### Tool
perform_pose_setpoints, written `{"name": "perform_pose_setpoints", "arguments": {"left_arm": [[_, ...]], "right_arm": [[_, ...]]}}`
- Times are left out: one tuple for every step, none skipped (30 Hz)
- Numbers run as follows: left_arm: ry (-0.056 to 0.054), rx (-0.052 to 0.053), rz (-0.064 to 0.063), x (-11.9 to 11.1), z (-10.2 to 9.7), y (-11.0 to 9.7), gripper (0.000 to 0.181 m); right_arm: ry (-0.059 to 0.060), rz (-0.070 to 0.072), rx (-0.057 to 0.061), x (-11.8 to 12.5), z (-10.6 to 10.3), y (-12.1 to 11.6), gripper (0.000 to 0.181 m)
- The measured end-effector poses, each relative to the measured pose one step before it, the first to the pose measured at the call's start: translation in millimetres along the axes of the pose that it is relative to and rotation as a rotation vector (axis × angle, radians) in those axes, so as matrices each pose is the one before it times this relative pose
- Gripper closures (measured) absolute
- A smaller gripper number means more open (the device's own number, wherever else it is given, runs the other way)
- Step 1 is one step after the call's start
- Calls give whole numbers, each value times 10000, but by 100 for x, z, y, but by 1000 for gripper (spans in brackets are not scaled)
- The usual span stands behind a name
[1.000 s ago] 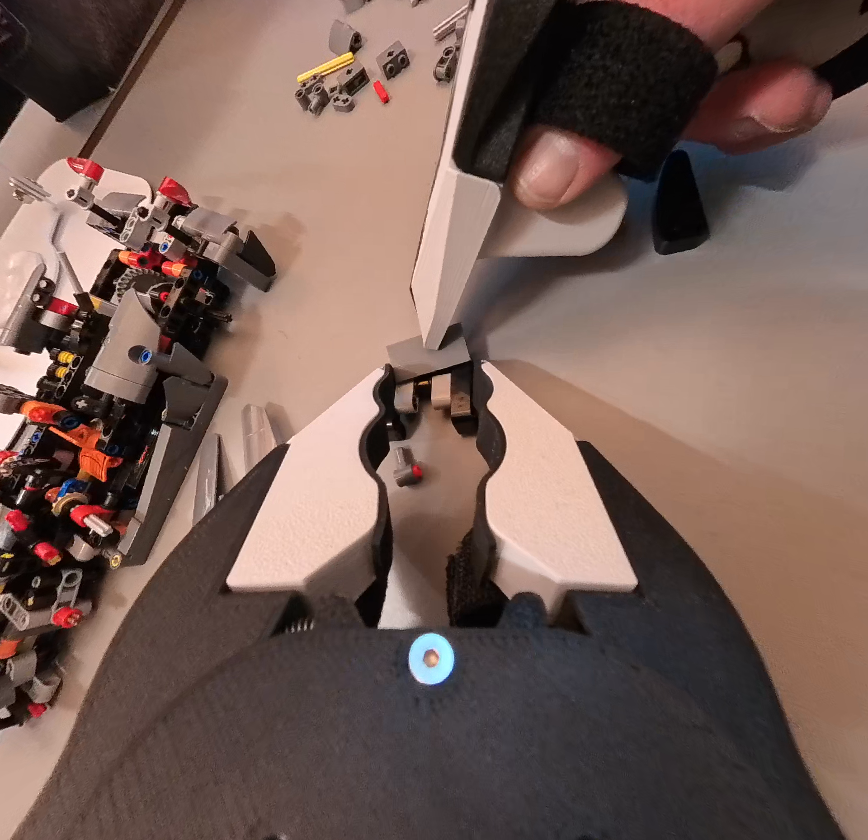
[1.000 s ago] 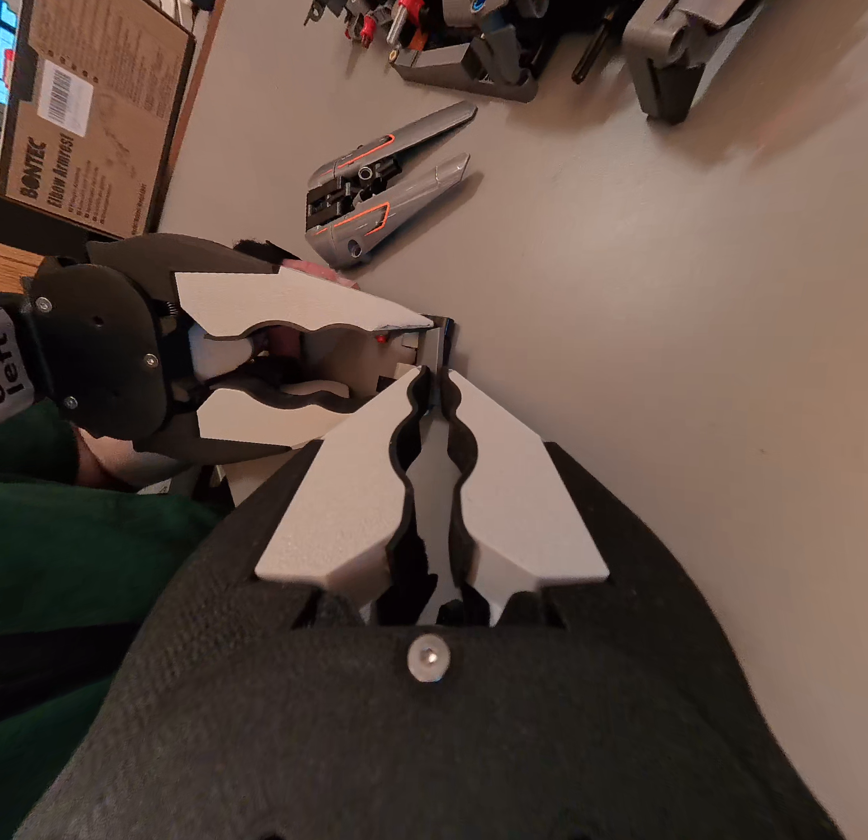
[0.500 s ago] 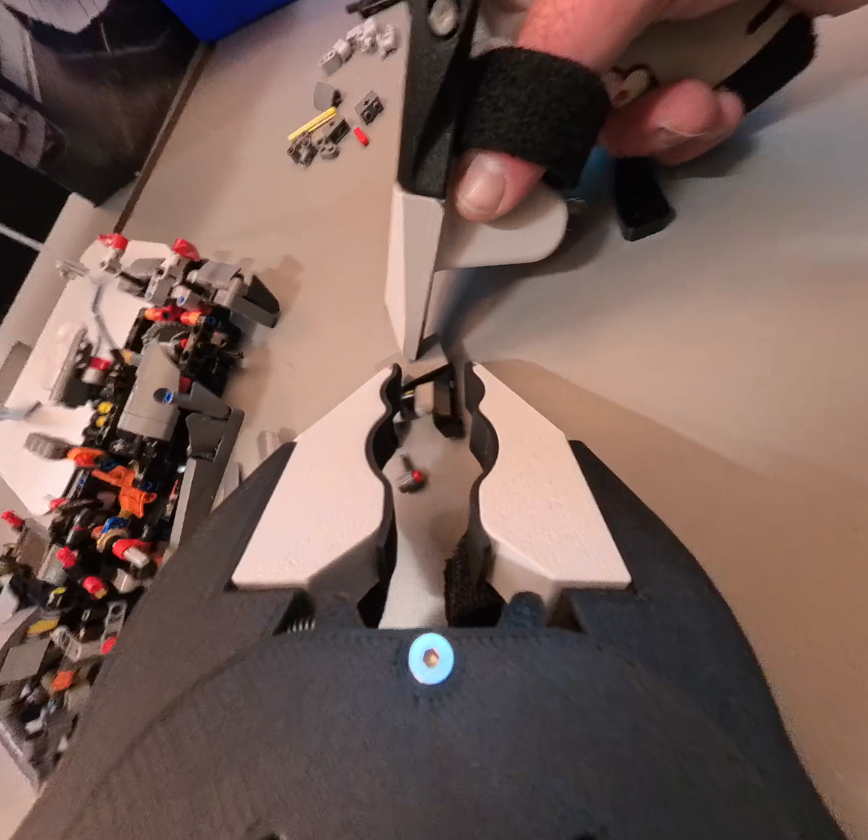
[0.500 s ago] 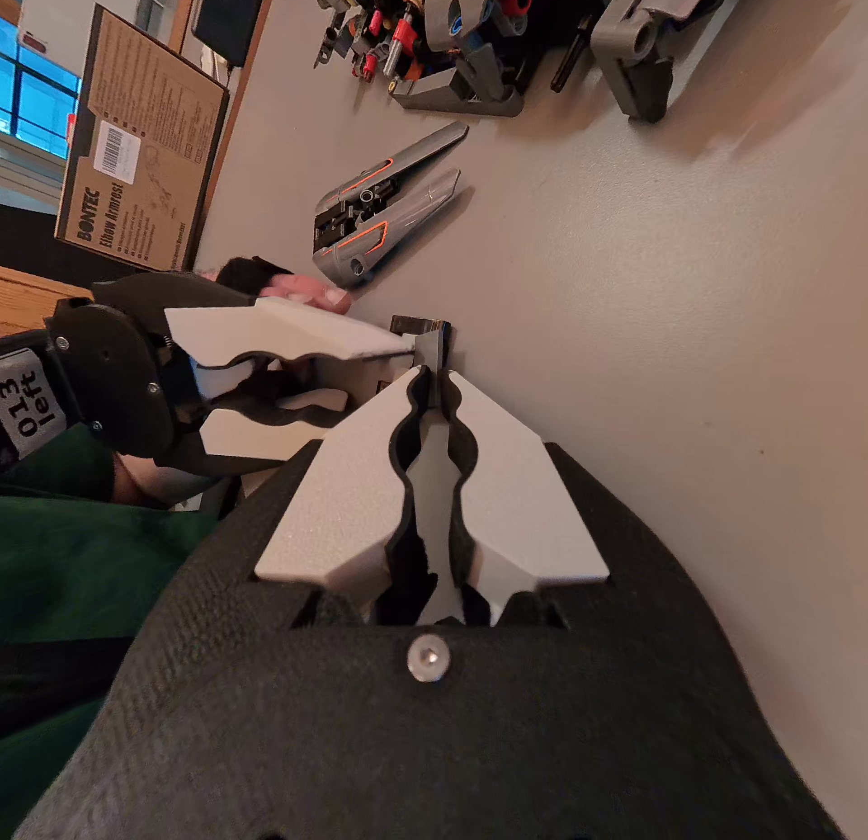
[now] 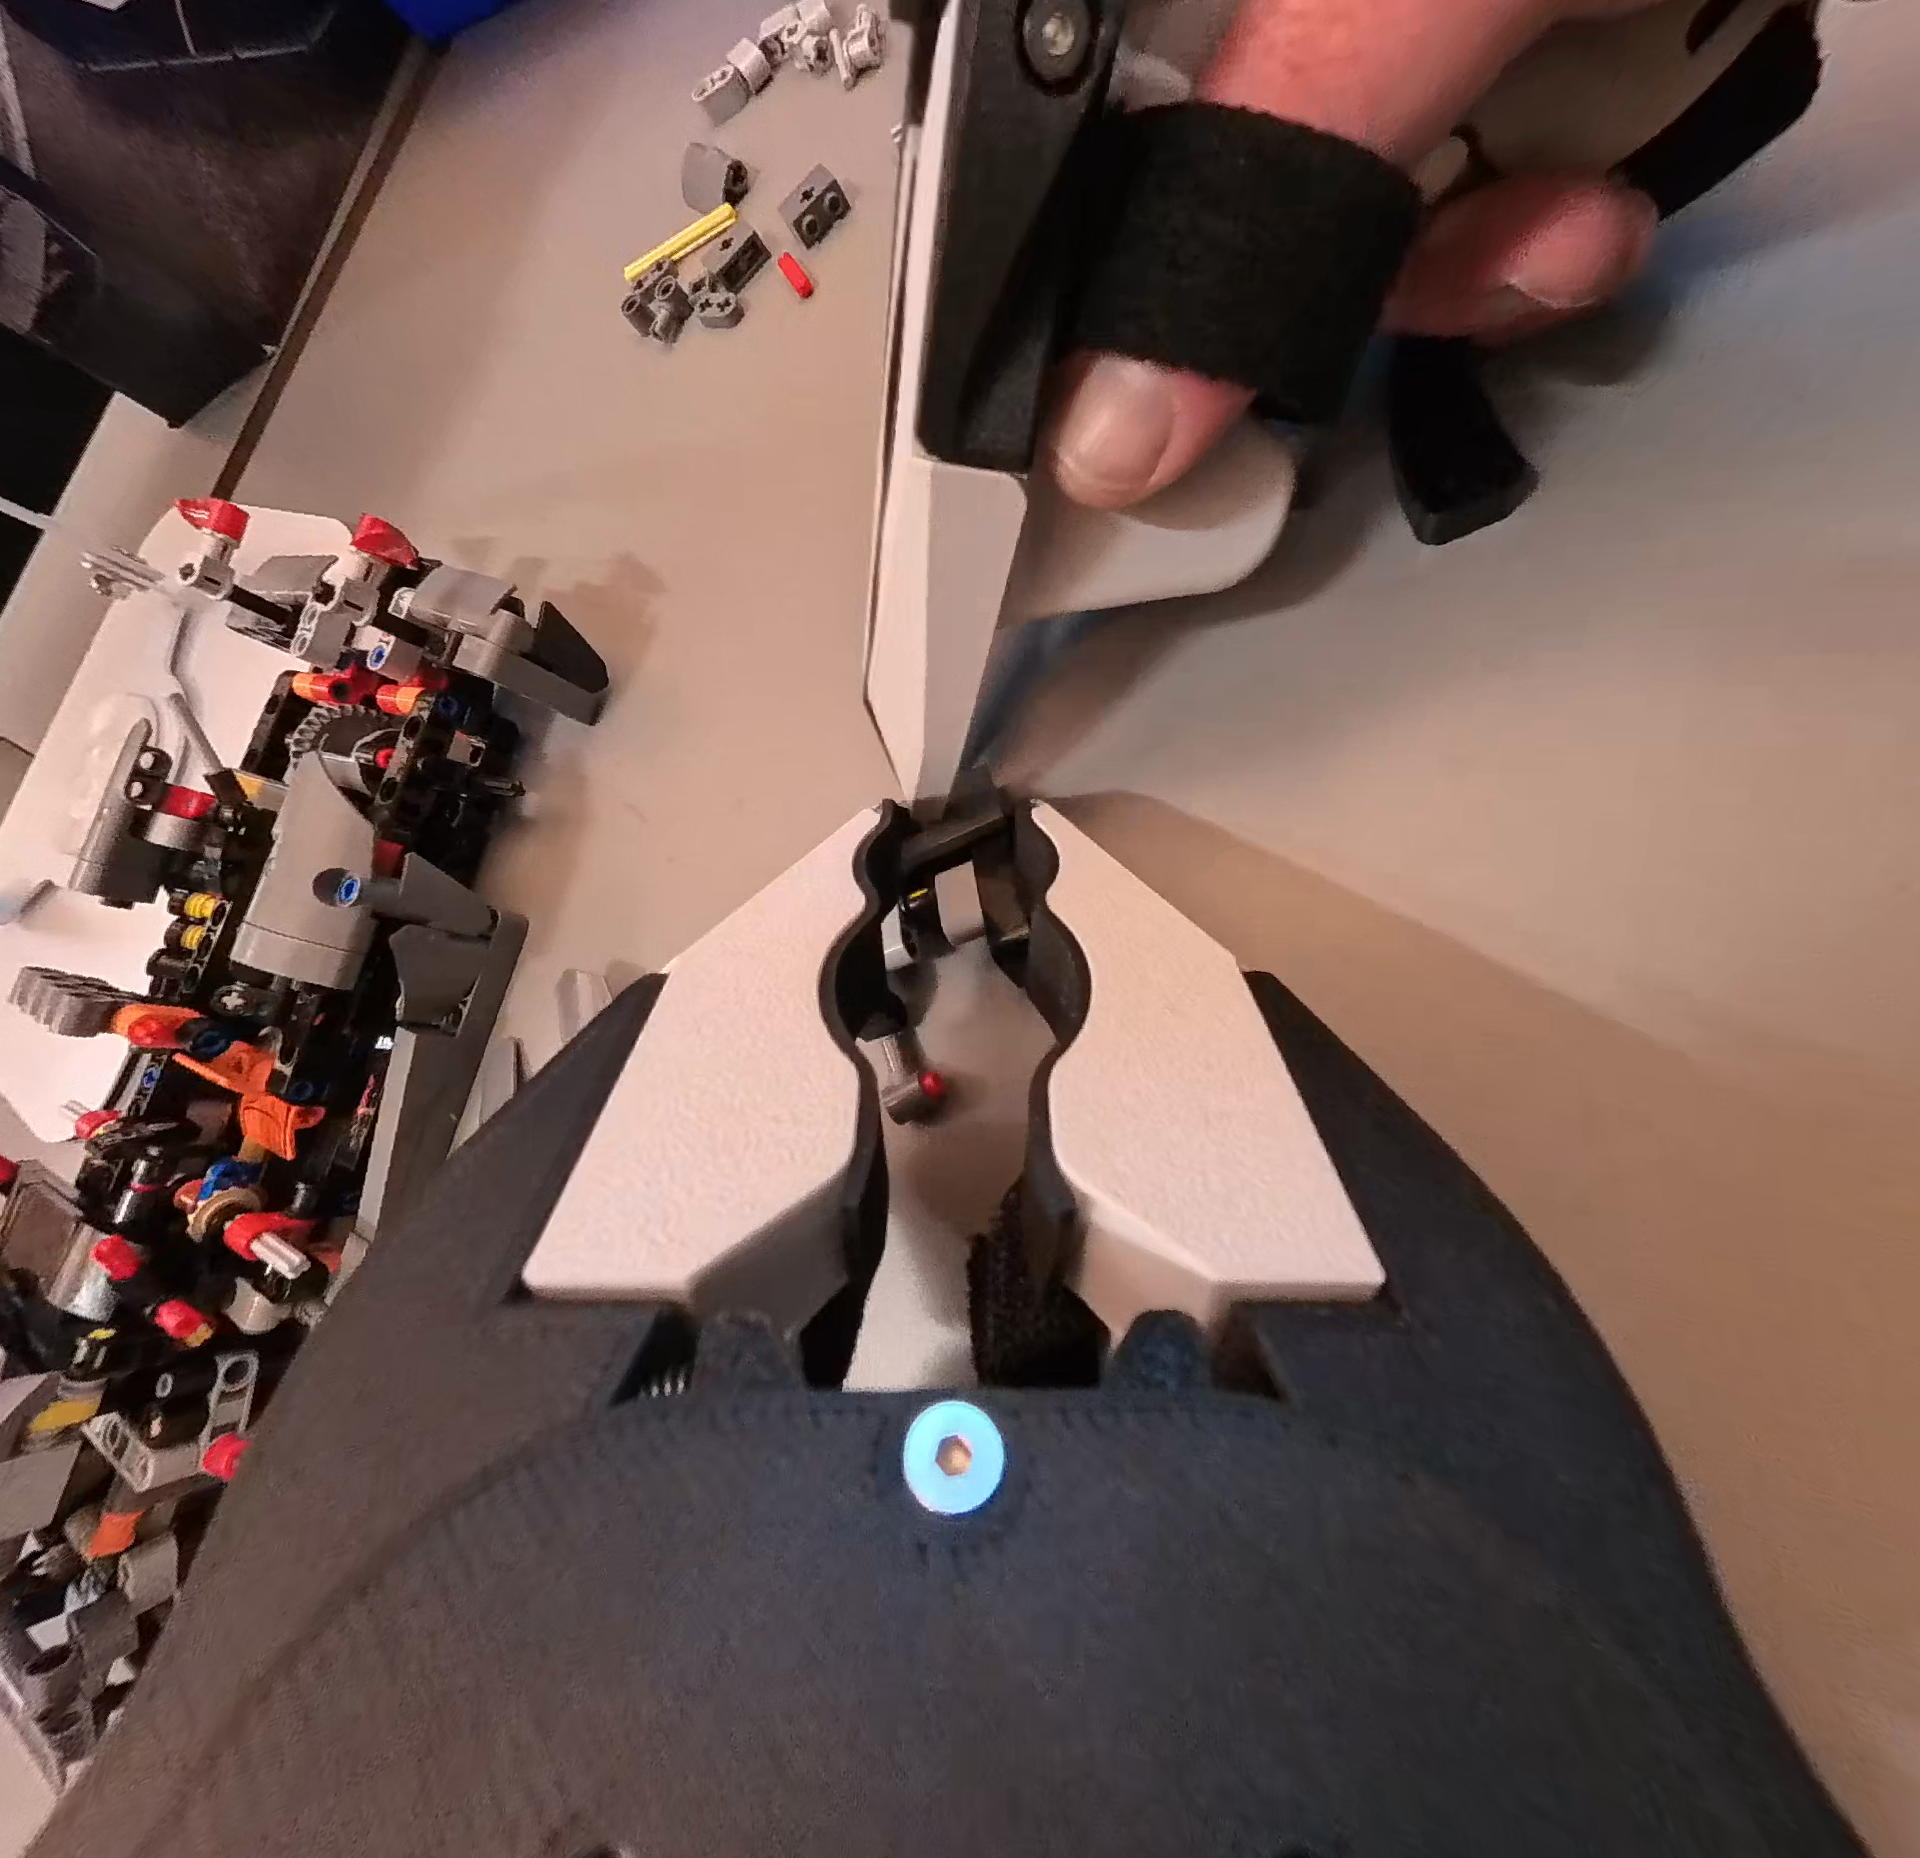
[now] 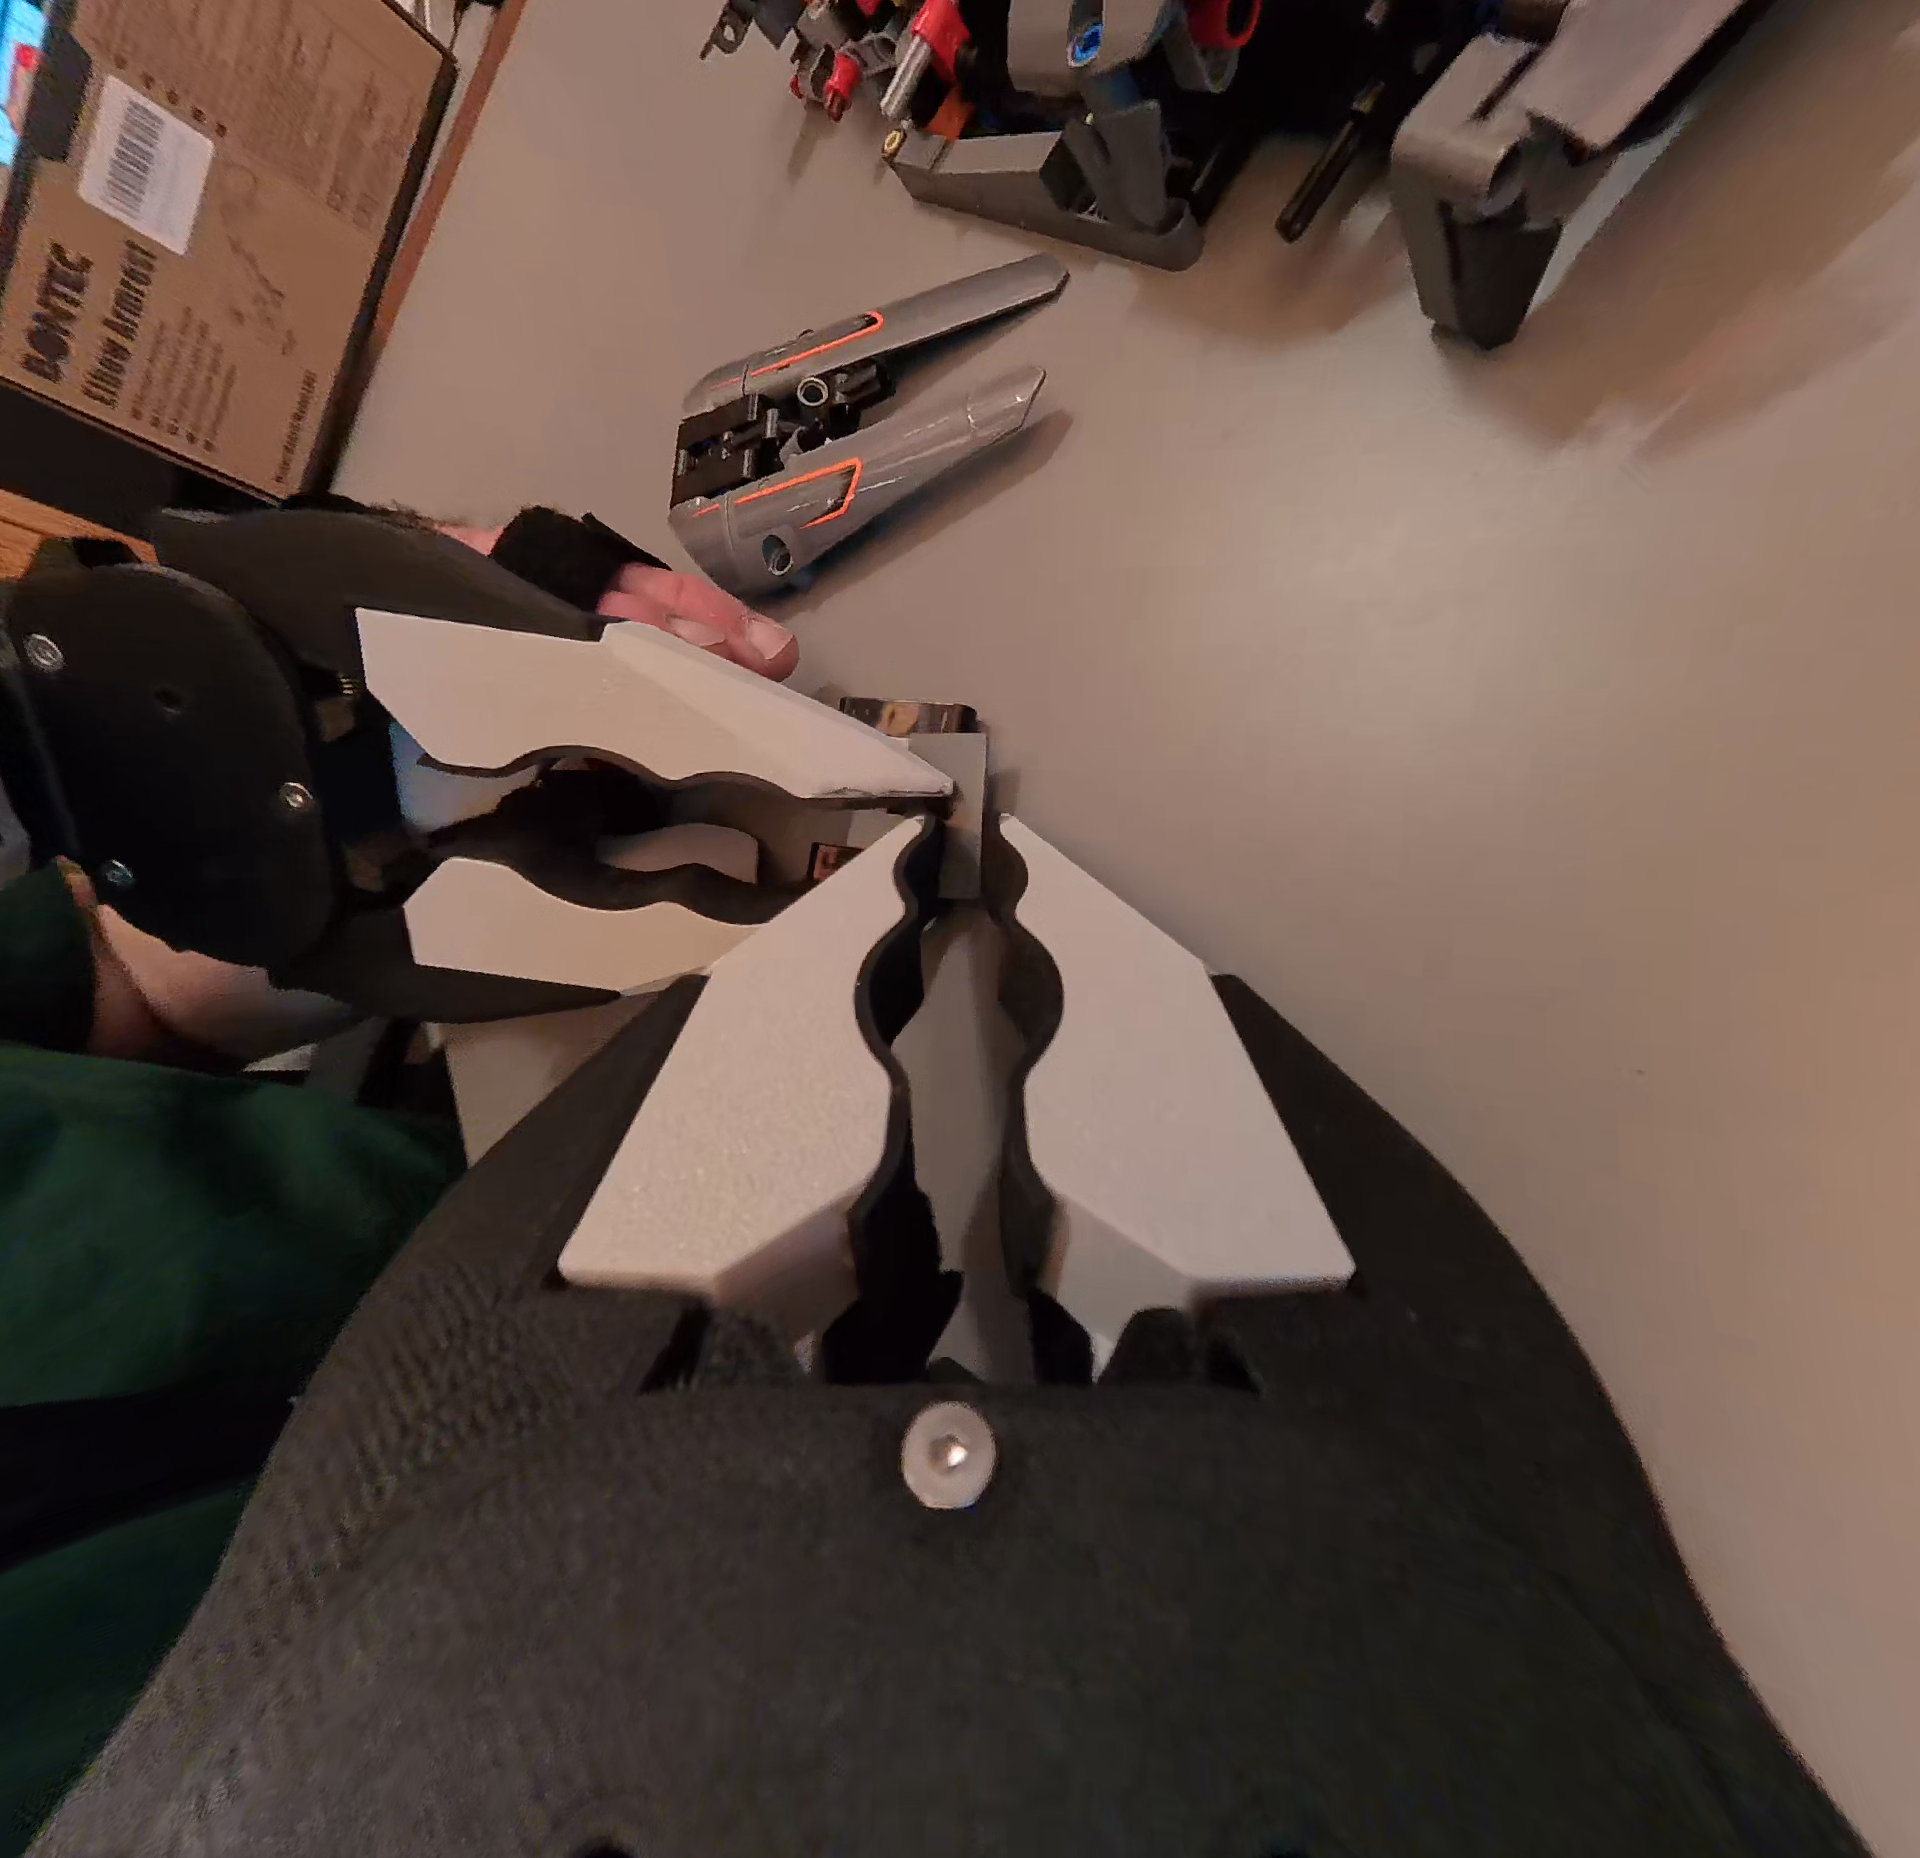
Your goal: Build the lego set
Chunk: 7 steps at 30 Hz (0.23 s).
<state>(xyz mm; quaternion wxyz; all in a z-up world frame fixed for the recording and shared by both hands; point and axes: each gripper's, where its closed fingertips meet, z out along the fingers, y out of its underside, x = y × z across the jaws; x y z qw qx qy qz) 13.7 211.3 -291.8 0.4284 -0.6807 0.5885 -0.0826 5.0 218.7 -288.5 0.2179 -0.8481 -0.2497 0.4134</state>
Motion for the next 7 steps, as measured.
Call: {"name": "perform_pose_setpoints", "arguments": {"left_arm": [[2, 3, -44, -7, 10, -2, 162], [2, -16, -25, 3, -19, 9, 162], [-3, -5, -23, -13, -6, 8, 162], [-10, 18, -23, -14, 22, -9, 161], [-25, -14, -17, -57, 10, 36, 161], [7, 0, -12, -26, 1, 23, 161], [10, -4, -25, -38, -4, 16, 161]], "right_arm": [[93, -243, -49, 20, -7, -5, 176], [50, -178, -114, -49, 0, 28, 176], [59, -182, -121, -53, 10, 18, 175], [21, -138, -105, -72, 29, 8, 175], [-84, -38, -100, -168, 42, 11, 171], [-104, 7, -60, -172, 55, -13, 167], [-7, -26, -34, -75, 20, -21, 165]]}}
